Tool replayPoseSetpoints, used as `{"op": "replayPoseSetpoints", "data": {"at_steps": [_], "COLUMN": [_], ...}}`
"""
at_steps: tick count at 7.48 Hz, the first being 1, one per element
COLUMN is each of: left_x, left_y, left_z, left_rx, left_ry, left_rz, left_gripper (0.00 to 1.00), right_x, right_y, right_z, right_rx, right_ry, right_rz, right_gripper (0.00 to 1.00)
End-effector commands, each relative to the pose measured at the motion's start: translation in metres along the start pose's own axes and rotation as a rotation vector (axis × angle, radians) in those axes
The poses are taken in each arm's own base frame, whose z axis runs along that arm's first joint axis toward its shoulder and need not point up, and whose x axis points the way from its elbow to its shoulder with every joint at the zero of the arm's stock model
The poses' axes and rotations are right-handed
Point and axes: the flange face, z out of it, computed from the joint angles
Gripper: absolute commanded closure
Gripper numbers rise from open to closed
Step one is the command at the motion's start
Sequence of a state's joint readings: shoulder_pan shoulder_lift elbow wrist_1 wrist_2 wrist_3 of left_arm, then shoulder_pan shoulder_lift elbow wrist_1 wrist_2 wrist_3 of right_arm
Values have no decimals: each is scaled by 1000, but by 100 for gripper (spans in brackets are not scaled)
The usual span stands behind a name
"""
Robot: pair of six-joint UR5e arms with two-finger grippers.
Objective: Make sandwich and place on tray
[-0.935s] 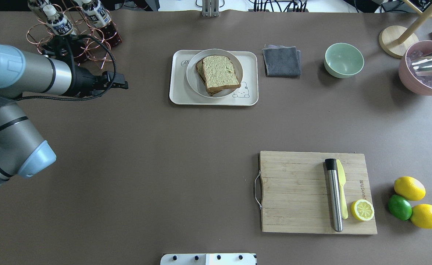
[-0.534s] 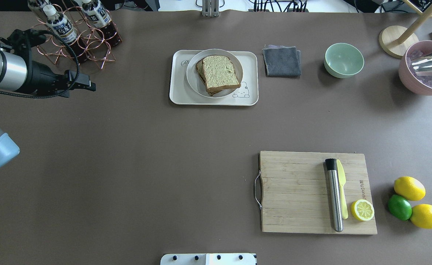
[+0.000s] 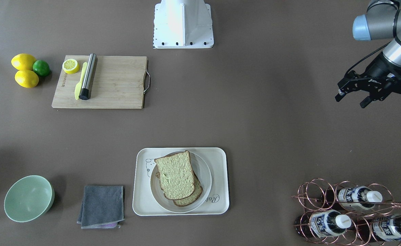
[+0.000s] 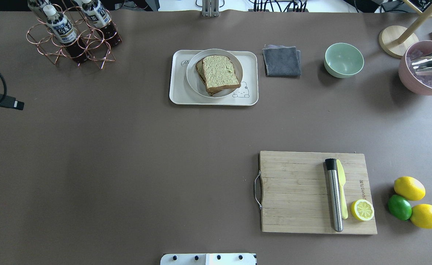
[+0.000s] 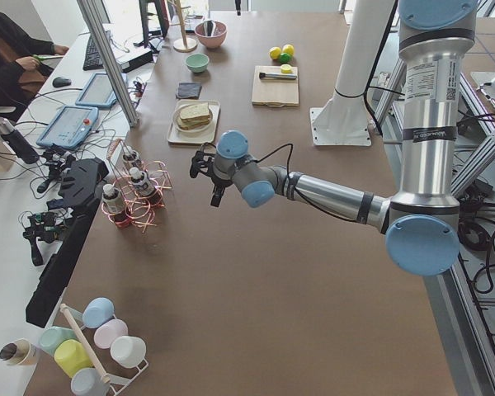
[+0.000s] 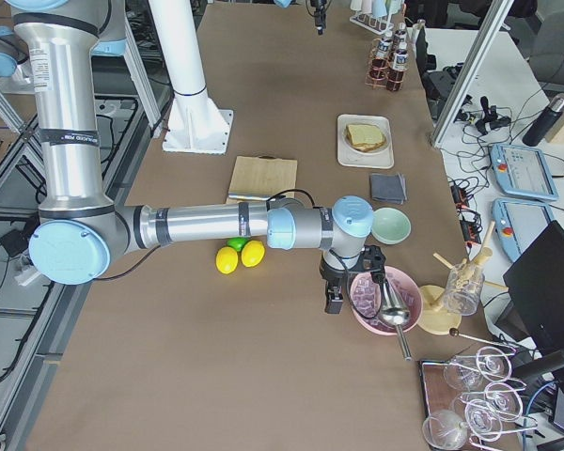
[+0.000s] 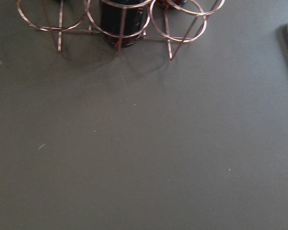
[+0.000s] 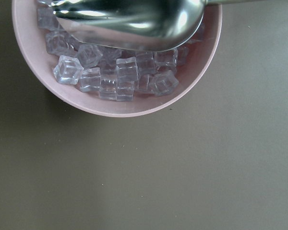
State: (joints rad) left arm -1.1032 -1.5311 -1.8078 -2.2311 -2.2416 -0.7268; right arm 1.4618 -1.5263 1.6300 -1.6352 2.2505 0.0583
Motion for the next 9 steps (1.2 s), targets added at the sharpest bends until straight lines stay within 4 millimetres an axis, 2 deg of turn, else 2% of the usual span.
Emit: {"op": "replayPoseSetpoints", "data": {"at_steps": [1,2,4,6,7,8,9], "left_x": [-110,-151,-212,-244,-253,-264,-265], "left_y": [65,78,96,108,113,116,110], "left_z": [-28,-36,-38,-52,-54,-66,-77], "left_rx": [-50,-58,-88,-111,-133,-139,-151], "left_ry": [-118,-158,-193,-78,-85,-98,-101], "left_rz": [123,139,124,126,136,112,85], "left_gripper": [2,2,2,2,2,2,2], "right_x": [16,24,46,70,83,84,82], "right_y": [9,15,36,67,75,74,70], "right_z": [-4,0,5,9,2,-1,-3], "right_rx": [-5,-13,-21,-21,-2,4,10], "right_ry": [-40,-47,-63,-79,-93,-96,-95], "right_rz": [11,-23,-17,-16,3,3,-2], "right_gripper": [0,0,0,0,0,0,0]}}
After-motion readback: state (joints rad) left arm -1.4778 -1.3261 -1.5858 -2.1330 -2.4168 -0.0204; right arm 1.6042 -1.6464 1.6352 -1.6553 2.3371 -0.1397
